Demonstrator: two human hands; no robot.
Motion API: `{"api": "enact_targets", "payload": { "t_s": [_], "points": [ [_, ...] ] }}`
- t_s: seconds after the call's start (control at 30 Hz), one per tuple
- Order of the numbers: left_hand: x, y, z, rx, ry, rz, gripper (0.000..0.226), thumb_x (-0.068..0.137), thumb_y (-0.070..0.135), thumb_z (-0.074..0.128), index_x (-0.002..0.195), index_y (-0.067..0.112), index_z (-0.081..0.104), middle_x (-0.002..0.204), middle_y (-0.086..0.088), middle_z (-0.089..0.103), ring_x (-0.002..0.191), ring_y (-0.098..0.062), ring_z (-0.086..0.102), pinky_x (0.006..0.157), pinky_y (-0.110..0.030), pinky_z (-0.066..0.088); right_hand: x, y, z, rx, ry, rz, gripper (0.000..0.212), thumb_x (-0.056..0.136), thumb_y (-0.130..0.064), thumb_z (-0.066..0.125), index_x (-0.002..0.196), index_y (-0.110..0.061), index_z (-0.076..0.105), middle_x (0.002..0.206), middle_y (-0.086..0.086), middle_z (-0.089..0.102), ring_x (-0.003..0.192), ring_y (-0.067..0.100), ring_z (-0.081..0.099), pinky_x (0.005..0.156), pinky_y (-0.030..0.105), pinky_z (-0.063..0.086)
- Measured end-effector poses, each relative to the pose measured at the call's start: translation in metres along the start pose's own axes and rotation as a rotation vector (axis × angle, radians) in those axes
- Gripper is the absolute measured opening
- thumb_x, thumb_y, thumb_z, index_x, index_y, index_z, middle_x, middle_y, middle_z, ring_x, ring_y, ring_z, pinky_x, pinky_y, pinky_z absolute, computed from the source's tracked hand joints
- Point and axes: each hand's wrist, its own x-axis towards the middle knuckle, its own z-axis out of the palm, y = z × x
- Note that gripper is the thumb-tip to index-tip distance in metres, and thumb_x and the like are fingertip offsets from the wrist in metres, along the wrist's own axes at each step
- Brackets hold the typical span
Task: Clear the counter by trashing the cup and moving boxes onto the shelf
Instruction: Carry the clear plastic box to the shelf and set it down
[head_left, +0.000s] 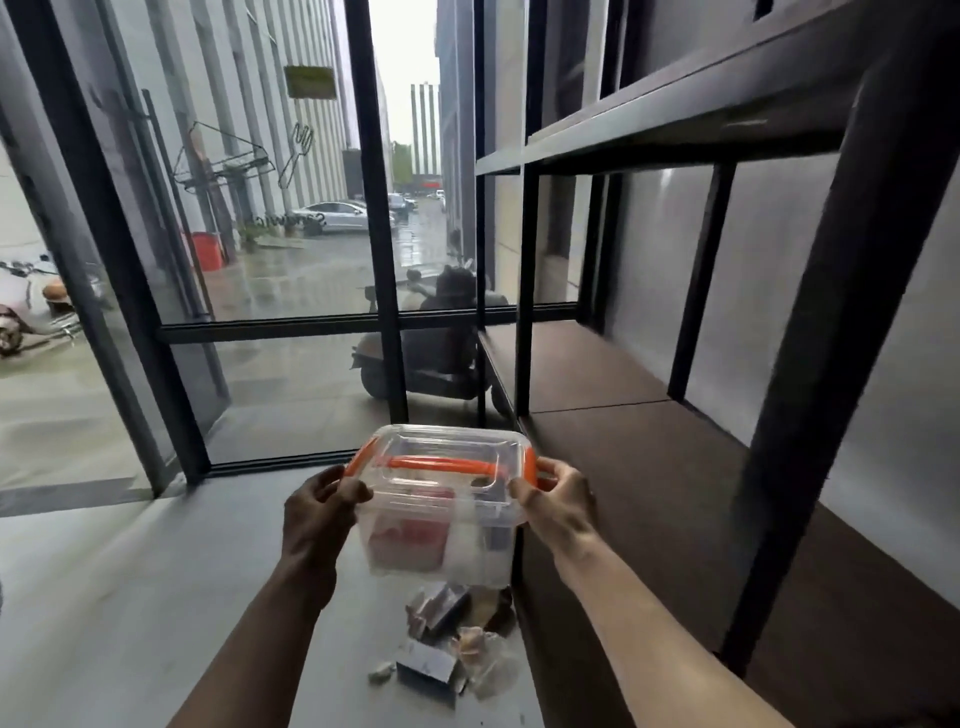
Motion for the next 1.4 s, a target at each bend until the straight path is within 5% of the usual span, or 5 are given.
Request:
{"api": "enact_targets", "payload": {
  "t_s": [0.13,0.63,0.9,1.17,1.4],
  "points": [
    [0.089,0.006,0.023,0.007,-0.124,-0.013,0.079,0.043,0.033,0.072,0.119,0.011,0.065,0.099,-0.011,0.072,0.089,-0.022,0.066,0.069,-0.030,0.052,0.063,-0.007,0.023,-0.032,0.129,0.038,0.061,0.075,-0.045,0.083,0.128,-0.022,0.063,0.110,-0.003,0.072,0.086,0.004,0.065,0.065,0.021,0.052],
    [0.292,-0.049,0.273,0.114,-0.612,-0.049,0.048,0.081,-0.006,0.066,0.126,0.010,0.064,0.104,-0.011,0.072,0.095,-0.027,0.066,0.080,-0.033,0.052,0.250,0.063,-0.073,0.001,0.589,0.241,0.015,0.086,-0.024,0.073,0.099,-0.023,0.067,0.097,0.002,0.072,0.095,0.021,0.068,0.086,0.038,0.054],
    [0.332,-0.104,0.379,0.262,-0.831,-0.094,0.056,0.075,-0.001,0.074,0.129,0.015,0.064,0.114,-0.006,0.073,0.106,-0.026,0.069,0.096,-0.039,0.053,0.276,0.092,-0.113,0.069,0.826,0.379,0.043,0.089,-0.018,0.074,0.127,-0.010,0.057,0.117,0.012,0.065,0.100,0.022,0.063,0.078,0.028,0.048],
    [0.355,-0.154,0.438,0.342,-1.076,-0.093,0.047,0.071,-0.007,0.075,0.105,0.024,0.068,0.084,0.015,0.070,0.066,0.010,0.067,0.053,-0.002,0.044,0.275,0.129,-0.104,-0.082,1.093,0.585,0.034,0.085,-0.035,0.077,0.114,-0.034,0.059,0.089,-0.014,0.055,0.092,0.015,0.062,0.084,0.039,0.059],
    [0.363,-0.185,0.451,0.415,-1.223,-0.140,0.047,0.073,-0.002,0.076,0.097,0.037,0.068,0.090,0.015,0.073,0.073,0.005,0.070,0.057,-0.011,0.048,0.270,0.152,-0.084,-0.153,1.179,0.632,0.045,0.089,-0.018,0.072,0.133,-0.022,0.062,0.096,-0.013,0.062,0.089,0.011,0.062,0.087,0.035,0.056]
  ]
}}
